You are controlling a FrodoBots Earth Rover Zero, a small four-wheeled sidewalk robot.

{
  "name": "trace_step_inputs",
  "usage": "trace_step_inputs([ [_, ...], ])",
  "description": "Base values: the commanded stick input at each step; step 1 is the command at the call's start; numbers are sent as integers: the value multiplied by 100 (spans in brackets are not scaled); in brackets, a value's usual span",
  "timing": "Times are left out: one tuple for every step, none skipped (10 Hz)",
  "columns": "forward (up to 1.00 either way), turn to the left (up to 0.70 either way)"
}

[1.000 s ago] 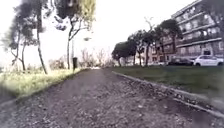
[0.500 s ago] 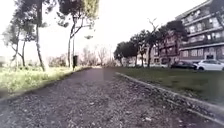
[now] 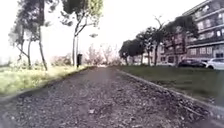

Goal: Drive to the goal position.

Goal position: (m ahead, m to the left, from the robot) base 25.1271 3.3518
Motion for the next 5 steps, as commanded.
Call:
trace_step_inputs([
  [70,0],
  [70,0],
  [70,0],
  [70,0],
  [70,0],
])
